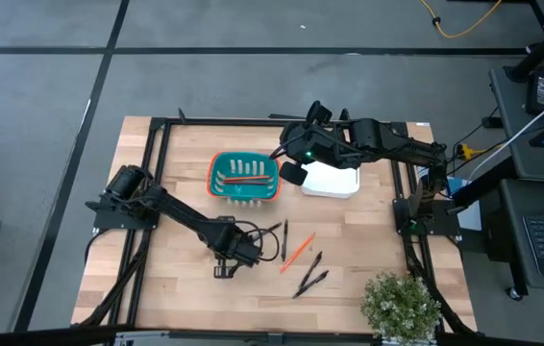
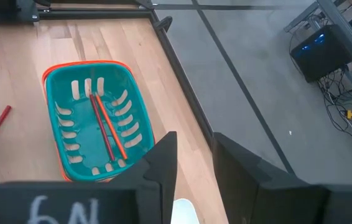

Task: Sort pens & pencils
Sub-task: Put the red pencil into the blue bin

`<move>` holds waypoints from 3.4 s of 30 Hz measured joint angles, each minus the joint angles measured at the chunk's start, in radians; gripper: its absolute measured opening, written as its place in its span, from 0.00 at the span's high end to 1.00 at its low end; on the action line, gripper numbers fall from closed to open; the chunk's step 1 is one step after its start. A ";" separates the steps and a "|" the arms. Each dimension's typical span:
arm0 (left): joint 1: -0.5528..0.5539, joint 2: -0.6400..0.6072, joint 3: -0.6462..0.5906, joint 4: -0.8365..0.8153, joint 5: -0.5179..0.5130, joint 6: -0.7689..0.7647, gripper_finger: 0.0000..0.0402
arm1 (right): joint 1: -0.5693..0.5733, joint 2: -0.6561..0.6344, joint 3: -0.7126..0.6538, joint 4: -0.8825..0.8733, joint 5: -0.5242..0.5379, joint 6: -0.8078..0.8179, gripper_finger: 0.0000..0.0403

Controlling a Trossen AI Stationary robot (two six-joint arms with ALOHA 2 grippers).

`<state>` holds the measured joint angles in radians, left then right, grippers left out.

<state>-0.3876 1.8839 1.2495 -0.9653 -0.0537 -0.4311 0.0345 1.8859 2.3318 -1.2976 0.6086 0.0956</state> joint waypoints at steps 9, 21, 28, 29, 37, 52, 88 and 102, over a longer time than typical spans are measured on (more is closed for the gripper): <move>0.047 0.000 0.000 -0.018 -0.035 0.208 1.00 | 0.000 0.000 0.000 0.000 0.000 0.003 0.75; 0.128 -0.088 0.000 -0.081 -0.200 0.087 1.00 | 0.000 0.000 0.000 -0.030 0.002 0.008 0.75; 0.107 -0.219 0.000 -0.162 -0.312 -0.412 1.00 | 0.000 0.000 0.000 -0.143 0.025 0.075 0.75; 0.107 -0.231 0.000 -0.161 -0.312 -0.466 1.00 | 0.000 0.000 0.000 -0.161 0.026 0.083 0.75; 0.118 -0.286 0.000 -0.187 -0.265 -0.640 1.00 | 0.000 0.000 0.000 -0.252 -0.086 0.135 0.75; -0.256 -0.449 -0.002 -0.608 -0.315 -1.224 1.00 | 0.047 0.190 0.001 0.119 -0.711 -0.019 0.75; -0.706 -0.499 -0.162 -0.606 -0.195 -1.632 1.00 | 0.084 0.549 0.000 0.418 -0.487 0.398 0.75; -0.802 -0.499 -0.162 -0.606 -0.196 -1.628 1.00 | 0.084 0.692 -0.001 0.470 -0.567 0.505 0.75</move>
<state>-1.1894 1.3853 1.0874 -1.5711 -0.2493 -2.0586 0.1184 2.5775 2.3306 -0.8273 0.0419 0.6010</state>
